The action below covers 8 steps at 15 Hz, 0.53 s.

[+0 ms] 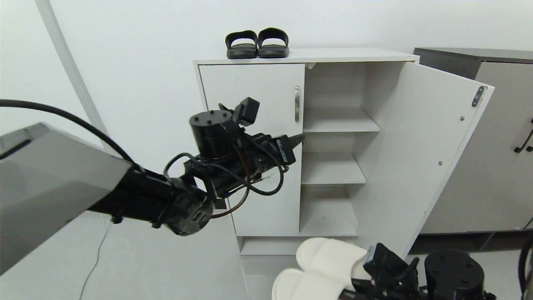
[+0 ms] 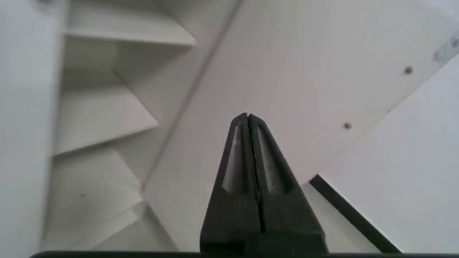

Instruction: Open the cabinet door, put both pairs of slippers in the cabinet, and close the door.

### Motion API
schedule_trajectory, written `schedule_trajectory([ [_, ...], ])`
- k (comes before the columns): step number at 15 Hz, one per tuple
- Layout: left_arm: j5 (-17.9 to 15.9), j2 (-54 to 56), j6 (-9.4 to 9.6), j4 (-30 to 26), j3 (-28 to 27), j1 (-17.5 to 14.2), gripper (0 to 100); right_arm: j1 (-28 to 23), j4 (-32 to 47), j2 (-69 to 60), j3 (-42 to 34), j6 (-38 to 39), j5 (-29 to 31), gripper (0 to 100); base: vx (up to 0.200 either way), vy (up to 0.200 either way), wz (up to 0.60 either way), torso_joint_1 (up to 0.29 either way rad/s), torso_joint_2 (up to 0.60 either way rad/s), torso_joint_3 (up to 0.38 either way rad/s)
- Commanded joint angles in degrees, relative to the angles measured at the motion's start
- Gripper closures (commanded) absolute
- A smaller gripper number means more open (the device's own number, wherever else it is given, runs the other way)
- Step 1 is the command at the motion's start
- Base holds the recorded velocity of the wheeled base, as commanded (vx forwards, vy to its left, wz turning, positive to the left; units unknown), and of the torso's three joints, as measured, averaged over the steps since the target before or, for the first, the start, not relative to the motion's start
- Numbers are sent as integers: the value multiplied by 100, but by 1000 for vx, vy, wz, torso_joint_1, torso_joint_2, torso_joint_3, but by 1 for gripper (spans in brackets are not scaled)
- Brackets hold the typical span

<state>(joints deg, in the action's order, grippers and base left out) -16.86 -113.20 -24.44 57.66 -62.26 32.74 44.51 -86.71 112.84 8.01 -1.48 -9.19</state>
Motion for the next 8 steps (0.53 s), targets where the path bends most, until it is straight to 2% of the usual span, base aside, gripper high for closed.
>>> schedule_trajectory([
  [1,-2,1450,432,-18,1251,-699,100,-258,-320,749,825,481,840,100,0,0,0,0,0,0],
  [2,16,2004,669,-36,1735,-901,100,-364,-215,845,1177,490,1438,100,0,0,0,0,0,0],
  [3,192,2654,792,-229,2218,-1086,100,-425,-12,845,1502,499,1886,100,0,0,0,0,0,0],
  [4,464,3146,853,-545,2508,-1209,100,-461,181,845,1695,499,2071,100,0,0,0,0,0,0],
  [6,1545,4790,1398,-1846,3237,-1728,100,-566,717,810,2179,534,2572,100,0,0,0,0,0,0],
  [7,1958,5572,1618,-2409,3501,-1982,100,-584,875,810,2354,578,2774,100,0,0,0,0,0,0],
  [8,2301,6319,1706,-3042,3668,-2246,100,-584,954,810,2460,587,2905,100,0,0,0,0,0,0],
])
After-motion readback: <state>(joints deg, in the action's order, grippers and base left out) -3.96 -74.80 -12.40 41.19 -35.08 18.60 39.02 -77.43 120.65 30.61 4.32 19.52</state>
